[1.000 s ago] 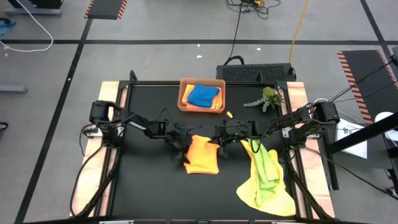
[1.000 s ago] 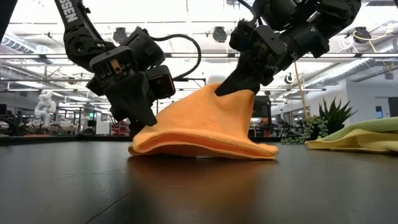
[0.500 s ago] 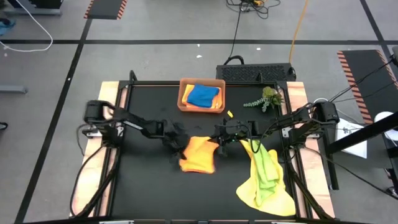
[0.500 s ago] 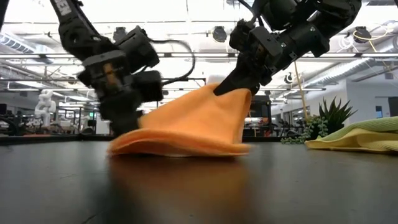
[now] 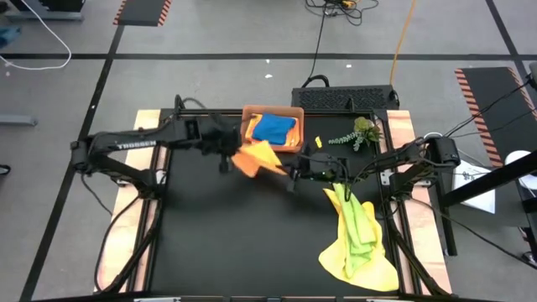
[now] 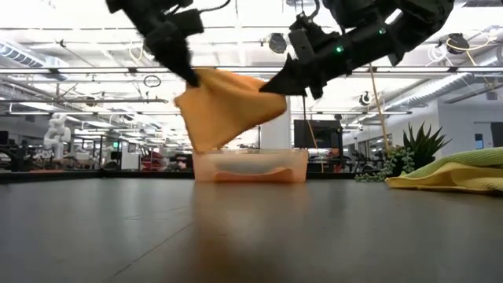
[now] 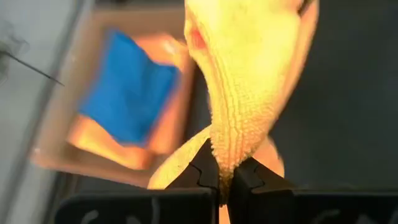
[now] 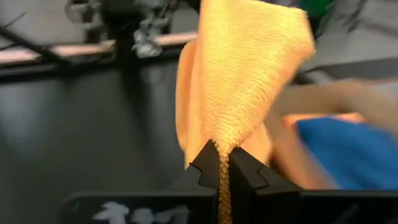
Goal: Fold microfiber towels
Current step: Put the folded orange towel into the orange bin
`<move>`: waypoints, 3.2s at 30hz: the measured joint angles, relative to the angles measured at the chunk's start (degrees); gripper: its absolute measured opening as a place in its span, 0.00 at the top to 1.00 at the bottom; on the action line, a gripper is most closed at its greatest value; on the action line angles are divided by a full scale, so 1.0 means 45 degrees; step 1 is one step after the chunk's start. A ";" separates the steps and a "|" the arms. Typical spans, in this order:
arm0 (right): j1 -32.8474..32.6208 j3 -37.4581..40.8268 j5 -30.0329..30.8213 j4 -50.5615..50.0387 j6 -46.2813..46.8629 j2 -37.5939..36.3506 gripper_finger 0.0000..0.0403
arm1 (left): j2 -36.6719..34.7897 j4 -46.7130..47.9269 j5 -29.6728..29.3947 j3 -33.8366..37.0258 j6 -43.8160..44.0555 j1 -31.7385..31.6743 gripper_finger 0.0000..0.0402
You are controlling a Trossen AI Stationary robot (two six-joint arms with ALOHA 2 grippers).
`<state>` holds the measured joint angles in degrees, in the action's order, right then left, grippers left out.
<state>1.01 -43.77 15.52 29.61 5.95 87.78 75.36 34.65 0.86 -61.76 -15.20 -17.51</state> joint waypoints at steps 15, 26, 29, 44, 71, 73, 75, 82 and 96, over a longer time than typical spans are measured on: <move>0.1788 0.0005 0.1886 0.0208 0.1197 0.0007 1.00 | 0.6287 0.6050 -0.1728 -0.7296 -0.4689 -0.2601 1.00; 0.2705 0.0813 0.1871 -0.0238 0.2580 0.0012 1.00 | 0.8623 0.6230 -0.1110 -0.9438 -0.6763 -0.3244 1.00; 0.2933 0.0959 0.1798 -0.0245 0.2920 0.0012 1.00 | 0.9063 0.6063 -0.1125 -0.9644 -0.7366 -0.3316 1.00; 0.3753 0.1134 0.1497 0.0384 0.3236 0.1622 0.98 | 0.9873 0.3473 -0.1294 -0.9664 -0.9295 -0.3640 0.99; 0.4192 0.1141 0.0870 0.0525 0.3187 0.1780 0.69 | 1.1457 0.0541 -0.2301 -0.9660 -0.9599 -0.3917 0.72; 0.4197 0.1141 0.0875 0.0537 0.3164 0.1771 0.68 | 1.1457 0.0543 -0.2307 -0.9660 -0.9522 -0.3857 0.68; 0.4197 0.1146 0.0875 0.0468 0.3042 0.1637 0.67 | 1.1415 0.0540 -0.2608 -0.9660 -0.9491 -0.3802 0.63; 0.4197 0.1141 0.0870 0.0076 0.1957 0.0210 0.67 | 1.0678 0.0751 -0.5117 -0.9660 -0.8906 -0.3405 0.47; 0.4494 0.1129 0.0035 0.0614 -0.0528 -0.1131 0.67 | 0.6342 0.1718 0.1912 -0.8278 -0.3767 -0.3941 0.55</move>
<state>21.24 -38.69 15.68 32.37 3.57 82.69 103.90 42.38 9.46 -99.01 -32.15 -35.24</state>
